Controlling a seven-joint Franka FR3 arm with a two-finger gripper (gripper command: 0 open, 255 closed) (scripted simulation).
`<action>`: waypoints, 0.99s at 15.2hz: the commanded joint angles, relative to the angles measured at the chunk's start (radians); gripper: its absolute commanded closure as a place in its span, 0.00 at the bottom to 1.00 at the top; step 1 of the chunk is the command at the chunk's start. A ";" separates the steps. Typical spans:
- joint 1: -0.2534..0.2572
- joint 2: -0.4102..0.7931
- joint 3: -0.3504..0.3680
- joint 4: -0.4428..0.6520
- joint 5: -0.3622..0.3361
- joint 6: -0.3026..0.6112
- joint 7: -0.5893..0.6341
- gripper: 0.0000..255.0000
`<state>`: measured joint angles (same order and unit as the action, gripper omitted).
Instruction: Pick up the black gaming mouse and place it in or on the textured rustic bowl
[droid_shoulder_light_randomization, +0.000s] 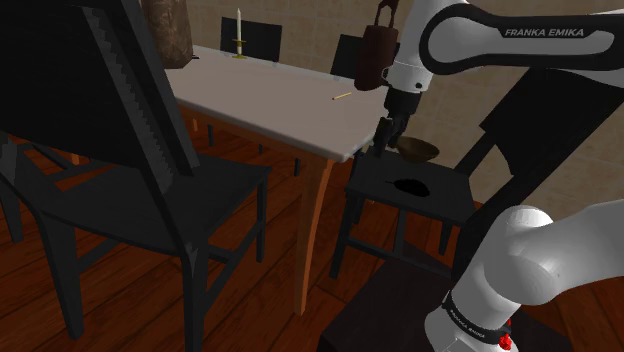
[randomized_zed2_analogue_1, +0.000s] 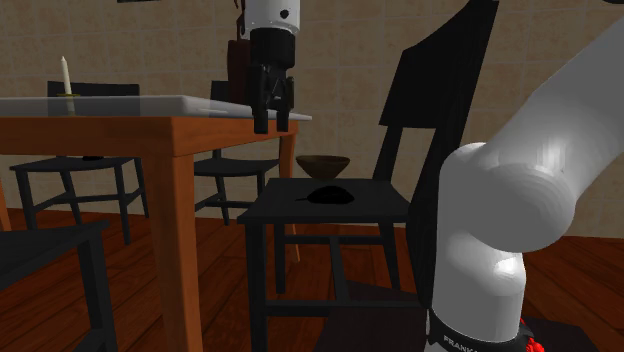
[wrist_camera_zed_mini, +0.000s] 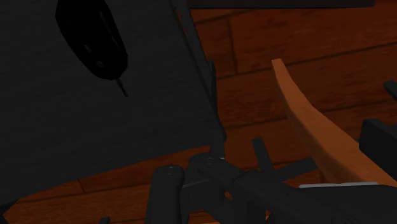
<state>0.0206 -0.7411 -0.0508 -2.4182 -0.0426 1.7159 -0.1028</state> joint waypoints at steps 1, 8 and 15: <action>0.000 0.000 0.000 0.000 0.000 0.000 0.000 0.00; -0.061 -0.015 -0.123 -0.126 -0.113 0.096 -0.152 0.00; -0.133 0.041 -0.261 -0.197 -0.238 0.220 -0.304 0.00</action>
<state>-0.1018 -0.7124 -0.2911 -2.6049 -0.2611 1.9126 -0.3845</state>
